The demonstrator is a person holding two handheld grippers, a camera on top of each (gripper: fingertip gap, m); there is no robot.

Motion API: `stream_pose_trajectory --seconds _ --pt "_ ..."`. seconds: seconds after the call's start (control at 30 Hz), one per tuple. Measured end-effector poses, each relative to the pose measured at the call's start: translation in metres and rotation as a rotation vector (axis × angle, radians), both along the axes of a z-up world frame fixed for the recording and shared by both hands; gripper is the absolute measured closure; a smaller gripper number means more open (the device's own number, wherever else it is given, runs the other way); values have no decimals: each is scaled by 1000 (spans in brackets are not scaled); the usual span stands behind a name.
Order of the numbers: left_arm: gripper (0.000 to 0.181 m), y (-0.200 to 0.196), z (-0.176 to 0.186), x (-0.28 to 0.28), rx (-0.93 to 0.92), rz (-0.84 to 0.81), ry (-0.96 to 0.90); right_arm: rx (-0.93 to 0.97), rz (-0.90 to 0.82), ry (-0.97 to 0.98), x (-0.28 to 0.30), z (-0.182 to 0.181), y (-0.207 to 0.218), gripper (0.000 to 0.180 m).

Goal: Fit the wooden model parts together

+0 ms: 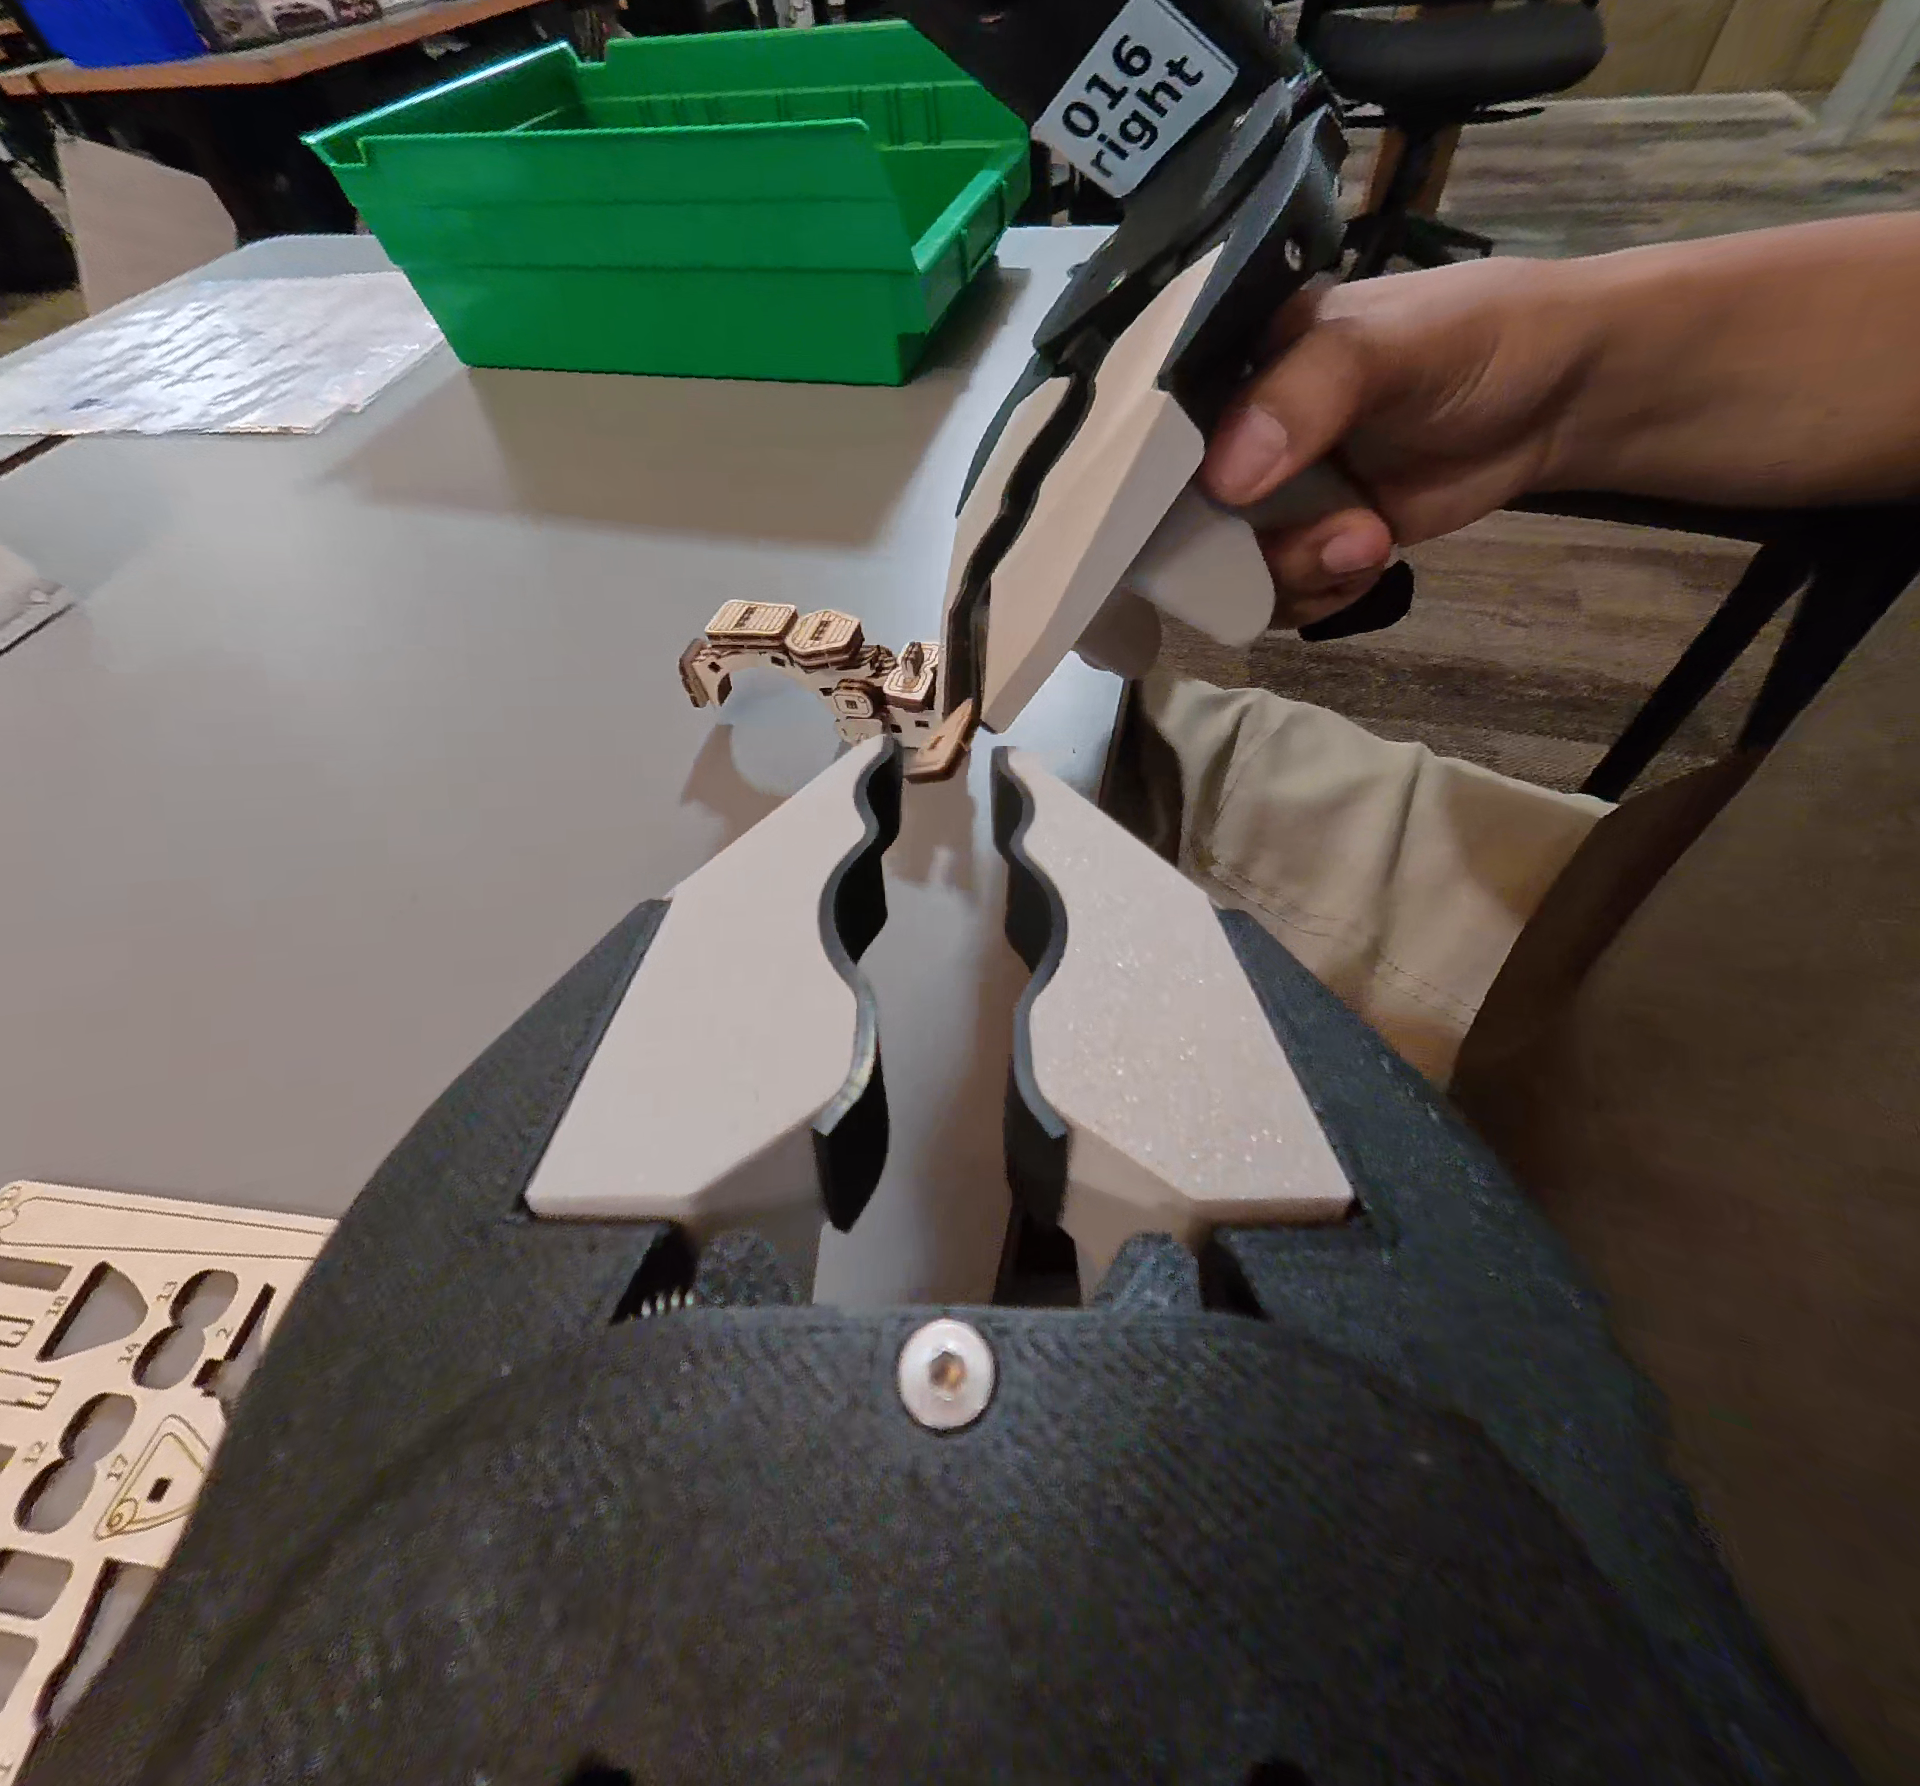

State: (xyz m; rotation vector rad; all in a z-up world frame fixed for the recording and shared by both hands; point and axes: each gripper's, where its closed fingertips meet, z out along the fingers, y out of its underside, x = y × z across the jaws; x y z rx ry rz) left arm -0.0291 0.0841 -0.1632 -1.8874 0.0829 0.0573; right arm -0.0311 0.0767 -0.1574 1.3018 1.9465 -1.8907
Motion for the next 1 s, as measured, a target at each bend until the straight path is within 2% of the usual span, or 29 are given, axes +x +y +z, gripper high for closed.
stream_pose_trajectory --seconds 0.13,0.23,0.4,0.47,0.63,0.7,0.83,1.0 --pt "181 0 1 -2 5 8 -16 -31 0 5 0 4 0 176" --pt "181 1 3 -5 17 20 -46 -56 0 13 0 8 -1 180" --pt "181 0 9 -12 58 48 -188 -40 -72 54 -8 12 7 170" --pt "181 0 18 -12 102 41 -341 -7 -117 89 -13 13 12 167" --pt "181 -2 39 -19 237 4 -899 167 -194 258 -18 20 16 166" --pt "181 -3 42 -23 270 -9 -1026 244 -213 333 -18 23 16 165" --pt "180 -2 40 -23 265 -15 -1078 331 -222 420 -17 26 12 163" --pt "181 -2 39 -22 266 -28 -1089 339 -209 418 -17 24 9 163"
